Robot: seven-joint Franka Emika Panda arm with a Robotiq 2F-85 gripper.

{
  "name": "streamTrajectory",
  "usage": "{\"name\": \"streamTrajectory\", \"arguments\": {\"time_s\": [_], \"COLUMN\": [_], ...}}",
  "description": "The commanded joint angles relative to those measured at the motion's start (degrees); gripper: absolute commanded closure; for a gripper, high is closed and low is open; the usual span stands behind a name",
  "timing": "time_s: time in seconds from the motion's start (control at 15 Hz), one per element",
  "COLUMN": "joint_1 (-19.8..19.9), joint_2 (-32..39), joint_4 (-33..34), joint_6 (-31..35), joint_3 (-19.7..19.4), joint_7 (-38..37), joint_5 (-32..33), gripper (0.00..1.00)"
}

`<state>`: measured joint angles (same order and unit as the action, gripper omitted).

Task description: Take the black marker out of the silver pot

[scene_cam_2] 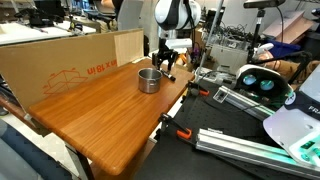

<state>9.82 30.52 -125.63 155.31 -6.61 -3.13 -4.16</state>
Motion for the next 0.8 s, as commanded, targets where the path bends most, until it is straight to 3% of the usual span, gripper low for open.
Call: {"name": "streamTrajectory", "arguments": {"time_s": [0.0, 0.33, 0.73], "joint_1": [0.18, -2.05, -4.55], "joint_2": [0.61, -1.73, -10.01], "joint_4": [0.64, 0.78, -0.14], "joint_6": [1.28, 2.24, 6.59], "joint_3": [0.47, -0.74, -0.36], "joint_7": [1.06, -0.61, -1.65], "joint_5": [-0.36, 1.22, 1.13], "gripper": [0.0, 0.0, 0.0]}}
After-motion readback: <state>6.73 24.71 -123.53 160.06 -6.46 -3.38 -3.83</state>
